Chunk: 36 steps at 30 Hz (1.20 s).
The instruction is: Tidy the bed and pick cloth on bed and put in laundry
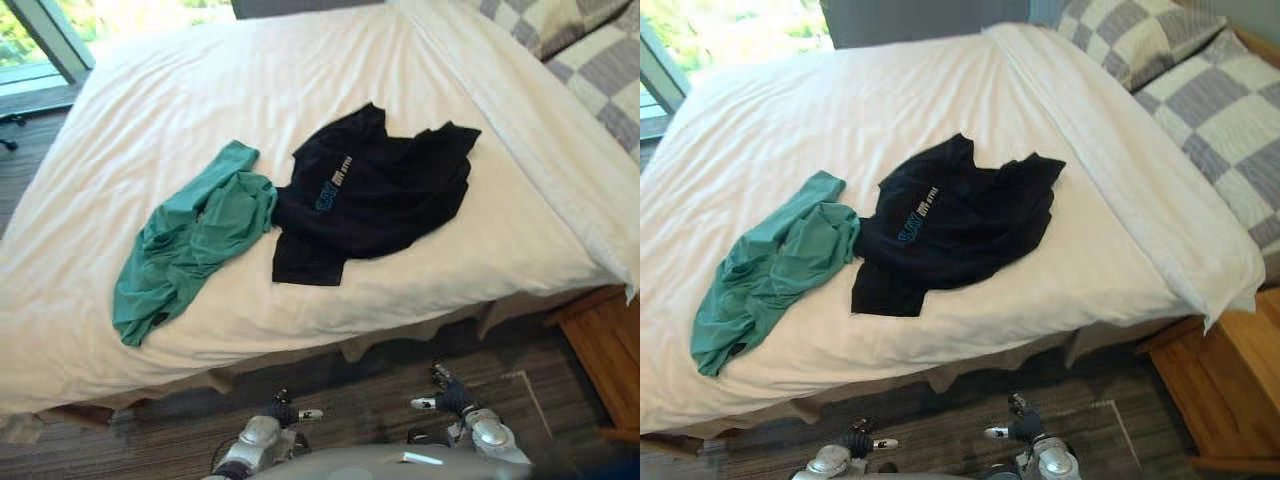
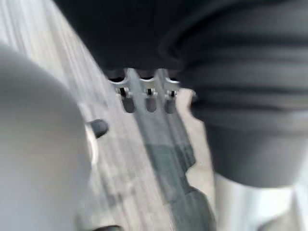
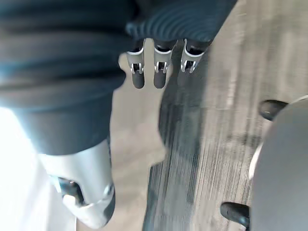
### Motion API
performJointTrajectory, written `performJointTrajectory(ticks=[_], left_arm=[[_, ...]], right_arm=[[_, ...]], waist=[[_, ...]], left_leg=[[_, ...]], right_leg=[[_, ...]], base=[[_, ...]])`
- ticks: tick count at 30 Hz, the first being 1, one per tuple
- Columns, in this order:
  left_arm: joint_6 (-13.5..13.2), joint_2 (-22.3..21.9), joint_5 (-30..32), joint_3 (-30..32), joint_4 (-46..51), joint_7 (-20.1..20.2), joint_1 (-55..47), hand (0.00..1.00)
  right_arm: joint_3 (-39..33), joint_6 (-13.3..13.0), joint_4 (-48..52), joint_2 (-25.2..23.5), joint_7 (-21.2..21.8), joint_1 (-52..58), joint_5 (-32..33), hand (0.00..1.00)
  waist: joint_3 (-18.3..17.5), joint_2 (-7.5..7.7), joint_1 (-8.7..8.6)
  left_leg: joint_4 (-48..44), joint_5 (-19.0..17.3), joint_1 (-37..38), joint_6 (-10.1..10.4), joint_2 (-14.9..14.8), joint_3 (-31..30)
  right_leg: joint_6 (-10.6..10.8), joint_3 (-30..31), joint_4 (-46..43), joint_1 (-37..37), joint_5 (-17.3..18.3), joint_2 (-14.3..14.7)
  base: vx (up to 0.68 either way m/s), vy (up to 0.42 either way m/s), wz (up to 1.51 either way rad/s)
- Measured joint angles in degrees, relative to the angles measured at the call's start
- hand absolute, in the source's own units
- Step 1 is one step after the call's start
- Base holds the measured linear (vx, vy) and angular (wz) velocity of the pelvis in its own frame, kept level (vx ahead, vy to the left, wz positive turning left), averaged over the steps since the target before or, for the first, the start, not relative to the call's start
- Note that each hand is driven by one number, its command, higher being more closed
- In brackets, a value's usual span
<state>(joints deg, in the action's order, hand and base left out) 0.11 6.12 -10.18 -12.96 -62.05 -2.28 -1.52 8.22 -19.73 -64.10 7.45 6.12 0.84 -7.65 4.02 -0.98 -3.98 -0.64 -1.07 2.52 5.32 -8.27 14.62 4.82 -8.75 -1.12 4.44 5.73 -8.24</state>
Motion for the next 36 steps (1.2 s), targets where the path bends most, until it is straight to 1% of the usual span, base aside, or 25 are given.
performJointTrajectory(ticks=[1, 3, 5, 7, 9, 10, 17, 20, 21, 24, 25, 27, 28, 30, 31, 32, 33, 35, 36], left_arm=[[-0.5, 0.0, 0.1, 0.8, 0.0, 0.2, -0.3, 0.0], [-0.7, 0.0, 0.3, 2.3, -0.1, 0.6, -1.1, 0.0], [-0.8, 0.6, 0.3, 2.4, -0.1, 0.6, -1.8, 0.0], [-0.8, 0.7, 0.0, 4.0, 0.0, 0.7, -2.3, 0.0], [-0.9, 0.8, 0.2, 4.7, -0.1, 1.2, -2.8, 0.0], [-1.6, 0.4, 0.9, 7.4, 0.0, 2.2, -3.2, 0.0], [-1.5, 0.6, 0.8, 7.4, 0.0, 1.9, -3.0, 0.0], [-0.5, 0.8, 0.5, 7.4, -0.2, 1.4, -2.9, 0.0], [-0.2, 0.8, -0.1, 7.4, -0.4, 0.4, -2.9, 0.0], [0.1, 0.9, -2.1, 7.4, -0.5, -0.9, -2.6, 0.0], [0.8, 0.9, -4.0, 7.4, -0.6, -1.9, -2.4, 0.0], [1.0, 1.0, -7.7, 7.4, -0.6, -3.6, -2.3, 0.0], [1.0, 1.1, -8.7, 7.5, -0.6, -4.2, -2.3, 0.0], [0.9, 1.0, -9.6, 9.2, -0.4, -5.4, -2.8, 0.0], [0.8, 1.0, -9.8, 9.3, -0.4, -5.5, -3.0, 0.0], [0.7, 1.1, -10.4, 9.7, 0.0, -5.6, -3.0, 0.0], [0.4, 1.2, -11.8, 9.7, 0.1, -5.7, -3.0, 0.0], [0.2, 1.2, -12.9, 9.7, 0.4, -5.7, -3.0, 0.0], [0.2, 1.5, -12.8, 9.7, 1.2, -5.5, -3.2, 0.0]], right_arm=[[1.2, 0.0, -0.2, 0.0, 0.1, 0.0, 0.1, 0.0], [2.7, 0.0, -0.6, -0.8, 0.6, -0.4, 0.9, 0.0], [4.1, 0.0, -1.0, -1.1, 1.2, -0.7, 1.9, 0.0], [4.6, 0.6, -1.1, -1.1, 1.6, -0.7, 2.8, 0.0], [5.1, 1.8, -1.2, -1.1, 1.5, -0.6, 4.6, 0.0], [-0.9, 3.5, -3.2, -2.1, 1.7, -0.8, 7.5, 0.0], [-1.1, 3.7, -3.0, -2.1, 1.9, -0.5, 8.1, 0.0], [-1.7, 4.7, -1.7, -2.2, 2.5, -0.1, 9.5, 0.0], [-2.5, 5.7, -1.0, -2.3, 2.7, 0.1, 10.5, 0.0], [-3.5, 7.4, -0.4, -2.4, 2.8, 0.1, 11.6, 0.0], [-3.5, 8.2, 0.1, -2.4, 2.8, 0.1, 12.3, 0.0], [-4.3, 9.4, 0.7, -2.7, 2.8, 0.1, 13.4, 0.0], [-4.8, 9.7, 0.7, -2.9, 2.8, 0.1, 13.4, 0.0], [-5.4, 10.3, 0.8, -2.9, 2.7, 0.1, 13.6, 0.0], [-5.5, 10.3, 0.9, -2.9, 2.7, 0.1, 13.7, 0.0], [-5.6, 10.3, 1.0, -2.9, 2.6, 0.2, 13.7, 0.0], [-5.7, 10.6, 1.0, -2.9, 2.6, 0.2, 13.6, 0.0], [-6.0, 10.7, 0.6, -3.1, 2.3, 0.0, 13.9, 0.0], [-6.1, 11.0, 0.5, -3.3, 2.2, -0.1, 14.2, 0.0]], waist=[[-0.1, -0.16, 0.38], [-0.4, -0.41, 0.37], [-0.4, -0.42, 0.4], [-0.5, -0.19, 0.63], [-1.0, 0.24, 0.44], [-0.7, 0.91, 0.38], [-0.6, 1.11, 0.03], [-0.5, 1.28, -0.58], [-0.3, 1.35, -1.35], [0.4, 1.44, -1.38], [1.0, 1.5, -1.4], [1.6, 1.82, -1.46], [1.7, 1.95, -1.42], [1.9, 2.39, -1.12], [1.9, 2.53, -1.27], [2.2, 2.9, -1.29], [2.3, 3.01, -1.27], [2.4, 3.04, -0.96], [2.6, 3.25, -0.33]], left_leg=[[0.8, 0.0, 0.6, 0.1, 0.0, 0.2], [2.0, 0.2, 0.9, 0.4, 0.2, 0.1], [2.9, 0.6, 1.5, 0.9, 0.2, 0.0], [3.4, 1.0, 2.0, 0.9, 0.4, -0.5], [5.1, 2.3, 2.5, 0.8, 0.6, -1.2], [6.5, 3.4, 2.9, 1.1, 0.7, -2.7], [6.5, 3.0, 3.6, 1.5, 0.5, -1.6], [6.2, 3.0, 3.9, 1.5, 0.6, -1.7], [6.2, 3.0, 3.6, 1.5, 0.6, -2.8], [6.2, 3.0, 3.4, 1.5, 0.6, -3.4], [6.2, 3.0, 3.2, 1.5, 0.7, -4.4], [6.2, 3.3, 2.5, 1.1, 0.8, -6.3], [6.2, 3.3, 2.4, 1.0, 0.8, -6.9], [6.0, 3.3, 1.8, 1.0, 1.4, -8.8], [5.3, 3.2, 1.2, 0.8, 1.8, -9.3], [3.5, 2.7, -0.5, 0.0, 2.5, -9.5], [2.0, 2.8, -2.0, -0.1, 3.3, -9.0], [1.7, 3.2, -3.9, -0.6, 3.6, -8.5], [1.8, 3.9, -4.6, -1.3, 3.8, -8.2]], right_leg=[[0.3, 0.1, 0.0, -0.1, 0.2, 0.0], [0.8, 0.1, -0.1, -0.1, 0.5, -0.1], [0.9, 0.0, -0.6, -0.1, 0.6, 0.0], [1.0, -0.2, -1.0, -0.1, 0.6, -0.2], [1.4, -1.1, -1.0, 0.0, 0.7, -0.3], [1.9, -3.1, -0.3, 2.3, 1.3, -0.2], [1.9, -1.7, -0.3, 2.1, 1.3, 0.0], [1.9, -1.1, -0.3, 2.1, 1.3, 0.0], [1.8, -1.4, -0.3, 2.1, 1.4, 0.0], [1.9, -1.8, -0.6, 2.0, 1.6, 0.0], [1.8, -2.4, -1.1, 2.0, 2.0, 0.0], [1.7, -3.8, -2.7, 1.8, 3.5, -0.1], [1.7, -4.2, -3.1, 1.8, 3.9, -0.2], [2.2, -5.6, -4.5, 2.0, 7.0, -0.6], [2.3, -6.1, -5.0, 2.0, 7.7, -0.9], [2.4, -6.2, -5.8, 2.0, 8.8, -1.3], [2.3, -7.3, -6.3, 2.1, 8.7, -1.9], [2.1, -9.5, -6.3, 2.4, 8.5, -2.1], [2.0, -10.2, -6.4, 2.5, 8.5, -2.1]], base=[[-0.06, -0.006, -0.09], [-0.08, 0.011, 0.02], [-0.09, 0.02, 0.06], [-0.1, 0.013, 0.06], [-0.09, -0.001, 0.15], [-0.05, -0.005, 0.1], [0.0, 0.0, -0.09], [0.03, -0.007, -0.08], [0.01, -0.016, 0.1], [0.0, -0.009, 0.11], [-0.01, -0.019, 0.25], [-0.01, -0.034, 0.43], [-0.01, -0.041, 0.5], [0.0, -0.038, 0.58], [0.04, -0.023, 0.78], [0.06, -0.008, 0.85], [0.07, 0.001, 0.83], [0.12, -0.004, 0.76], [0.12, -0.013, 0.71]])
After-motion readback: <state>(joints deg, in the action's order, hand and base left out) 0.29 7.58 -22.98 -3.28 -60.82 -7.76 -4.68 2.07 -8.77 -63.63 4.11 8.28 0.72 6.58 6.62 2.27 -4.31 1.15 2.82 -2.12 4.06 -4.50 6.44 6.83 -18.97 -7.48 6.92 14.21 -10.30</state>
